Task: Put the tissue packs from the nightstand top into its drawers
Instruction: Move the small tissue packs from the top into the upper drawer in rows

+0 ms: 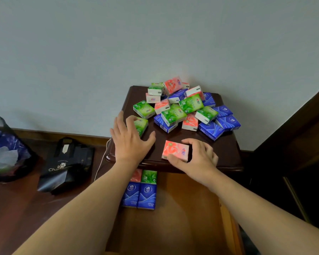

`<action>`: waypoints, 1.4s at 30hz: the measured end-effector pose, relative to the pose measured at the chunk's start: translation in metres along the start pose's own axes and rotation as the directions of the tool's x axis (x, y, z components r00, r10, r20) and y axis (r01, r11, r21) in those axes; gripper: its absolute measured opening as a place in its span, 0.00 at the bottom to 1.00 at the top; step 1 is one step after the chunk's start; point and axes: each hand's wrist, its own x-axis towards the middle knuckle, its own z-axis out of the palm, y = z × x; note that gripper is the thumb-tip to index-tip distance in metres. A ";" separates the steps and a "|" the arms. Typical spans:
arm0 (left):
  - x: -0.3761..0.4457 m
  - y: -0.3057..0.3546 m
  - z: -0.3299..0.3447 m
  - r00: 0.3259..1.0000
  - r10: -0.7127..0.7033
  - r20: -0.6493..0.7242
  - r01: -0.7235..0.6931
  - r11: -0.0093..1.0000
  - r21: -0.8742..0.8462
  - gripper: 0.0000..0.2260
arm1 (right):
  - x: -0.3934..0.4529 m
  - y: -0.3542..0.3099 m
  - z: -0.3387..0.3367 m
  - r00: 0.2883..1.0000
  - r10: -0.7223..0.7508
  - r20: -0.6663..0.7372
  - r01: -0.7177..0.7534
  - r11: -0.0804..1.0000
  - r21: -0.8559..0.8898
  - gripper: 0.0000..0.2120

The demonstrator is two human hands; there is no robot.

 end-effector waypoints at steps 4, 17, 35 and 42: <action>0.000 -0.008 -0.005 0.995 0.041 0.096 -0.037 0.998 -0.044 0.26 | 0.003 0.001 0.001 0.999 -0.017 0.033 0.019 0.997 -0.072 0.36; -0.137 -0.020 -0.063 0.979 -0.202 0.011 0.180 0.845 -0.504 0.35 | -0.015 -0.005 -0.018 0.999 0.024 0.031 -0.033 0.947 0.321 0.24; -0.201 -0.046 -0.101 0.898 -0.433 0.082 0.348 0.584 -0.733 0.37 | -0.143 -0.039 0.094 0.840 0.296 0.454 -0.502 0.742 0.445 0.20; -0.204 -0.054 -0.103 0.865 -0.501 0.027 0.332 0.532 -0.779 0.31 | -0.139 -0.055 0.136 0.803 0.402 0.440 -0.567 0.743 0.355 0.19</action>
